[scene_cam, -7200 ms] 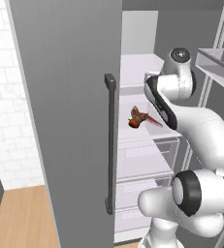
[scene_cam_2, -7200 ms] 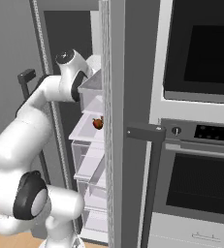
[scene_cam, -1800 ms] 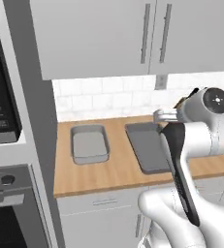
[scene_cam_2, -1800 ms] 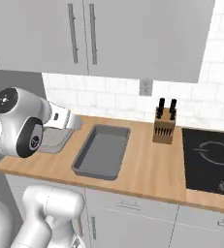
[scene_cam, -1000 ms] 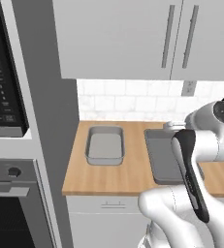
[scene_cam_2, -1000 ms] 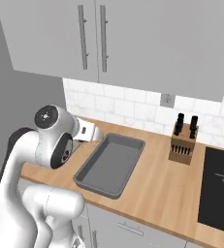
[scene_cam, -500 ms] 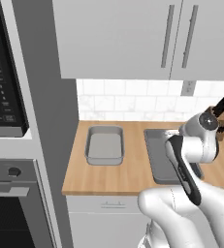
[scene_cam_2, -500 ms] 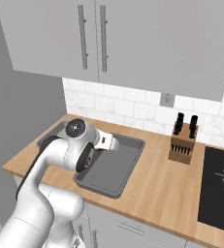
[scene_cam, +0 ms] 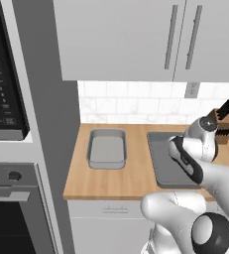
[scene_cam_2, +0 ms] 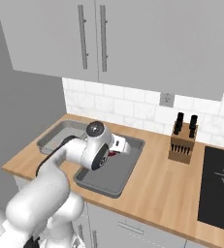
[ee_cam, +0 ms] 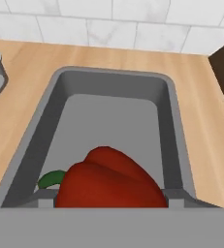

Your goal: Place one bell pepper and one steak in each tupperware on the nearby counter, to pack two identical lunches.

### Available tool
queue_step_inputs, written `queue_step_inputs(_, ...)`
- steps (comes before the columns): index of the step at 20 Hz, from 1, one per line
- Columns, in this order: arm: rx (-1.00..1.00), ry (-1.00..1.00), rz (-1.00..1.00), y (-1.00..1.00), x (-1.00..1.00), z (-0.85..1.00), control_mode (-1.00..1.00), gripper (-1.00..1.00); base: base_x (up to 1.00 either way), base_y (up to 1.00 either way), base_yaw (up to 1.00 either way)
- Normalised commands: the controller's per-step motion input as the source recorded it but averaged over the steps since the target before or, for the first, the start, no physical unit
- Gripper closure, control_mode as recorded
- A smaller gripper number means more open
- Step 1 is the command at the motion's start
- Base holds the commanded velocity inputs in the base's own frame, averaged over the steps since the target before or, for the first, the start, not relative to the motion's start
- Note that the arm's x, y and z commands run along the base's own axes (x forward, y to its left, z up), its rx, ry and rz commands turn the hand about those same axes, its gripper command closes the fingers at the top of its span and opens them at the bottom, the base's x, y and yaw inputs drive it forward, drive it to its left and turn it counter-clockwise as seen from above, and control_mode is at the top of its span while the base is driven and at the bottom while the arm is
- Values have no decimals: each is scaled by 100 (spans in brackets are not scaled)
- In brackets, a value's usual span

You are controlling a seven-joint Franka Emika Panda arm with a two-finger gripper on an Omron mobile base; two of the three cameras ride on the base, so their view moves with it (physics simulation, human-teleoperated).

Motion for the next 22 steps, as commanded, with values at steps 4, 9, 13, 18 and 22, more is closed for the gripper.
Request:
queue_step_inputs(4, 0, 0, 5, -3, 55, -52, -100, 100, 0, 0, 0)
queue_step_inputs(9, 1, 1, 3, 0, 60, -30, -100, -100, 0, 0, 0)
queue_step_inputs(13, 4, 1, 0, 0, 43, 11, -100, -100, 0, 0, 0)
queue_step_inputs(18, 0, 0, 0, 0, 5, 31, -100, -100, 0, 0, 0)
queue_step_inputs(22, 0, -3, 0, 0, -18, 54, -100, -100, 0, 0, 0)
